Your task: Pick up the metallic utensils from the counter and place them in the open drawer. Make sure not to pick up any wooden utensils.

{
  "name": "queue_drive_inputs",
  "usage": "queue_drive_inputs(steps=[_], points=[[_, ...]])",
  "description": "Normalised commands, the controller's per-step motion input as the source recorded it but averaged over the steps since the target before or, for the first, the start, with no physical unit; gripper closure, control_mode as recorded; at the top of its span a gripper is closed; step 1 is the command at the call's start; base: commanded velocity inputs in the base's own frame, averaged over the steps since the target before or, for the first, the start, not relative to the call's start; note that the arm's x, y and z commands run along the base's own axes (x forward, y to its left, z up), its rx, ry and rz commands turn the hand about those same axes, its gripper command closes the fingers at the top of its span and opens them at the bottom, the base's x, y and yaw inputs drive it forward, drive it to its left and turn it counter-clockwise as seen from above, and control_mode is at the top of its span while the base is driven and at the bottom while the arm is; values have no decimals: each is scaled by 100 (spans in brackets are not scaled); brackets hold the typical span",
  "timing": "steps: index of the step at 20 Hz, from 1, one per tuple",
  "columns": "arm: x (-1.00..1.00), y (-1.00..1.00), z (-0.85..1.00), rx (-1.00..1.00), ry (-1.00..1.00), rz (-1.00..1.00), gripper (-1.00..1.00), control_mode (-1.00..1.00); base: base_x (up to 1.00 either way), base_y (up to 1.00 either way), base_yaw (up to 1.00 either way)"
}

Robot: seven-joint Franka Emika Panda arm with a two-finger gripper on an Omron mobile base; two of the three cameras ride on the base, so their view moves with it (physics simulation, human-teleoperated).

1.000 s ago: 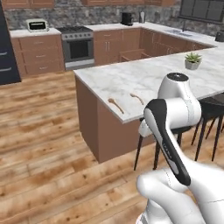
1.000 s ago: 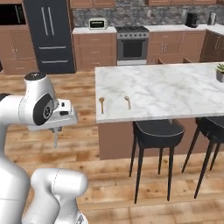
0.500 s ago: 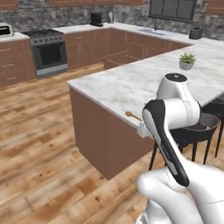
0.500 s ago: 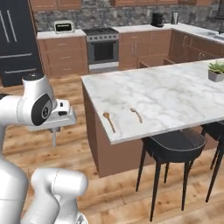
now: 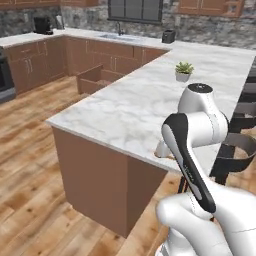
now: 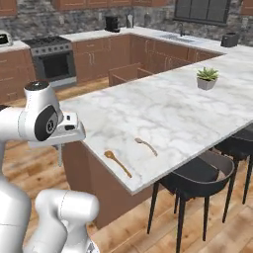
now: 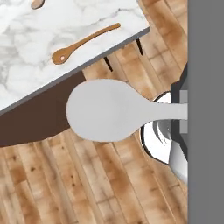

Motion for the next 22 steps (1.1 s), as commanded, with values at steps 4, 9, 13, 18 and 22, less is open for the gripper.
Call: queue_drive_inputs(steps=[4, 9, 13, 18, 22], points=[[0, 0, 0, 0, 0, 0, 100, 100, 66, 87, -69], [0, 0, 0, 0, 0, 0, 100, 100, 8, 98, -54], [0, 0, 0, 0, 0, 0, 100, 100, -3, 100, -47], [0, 0, 0, 0, 0, 0, 100, 100, -4, 100, -48], [0, 0, 0, 0, 0, 0, 100, 100, -20, 100, -43]])
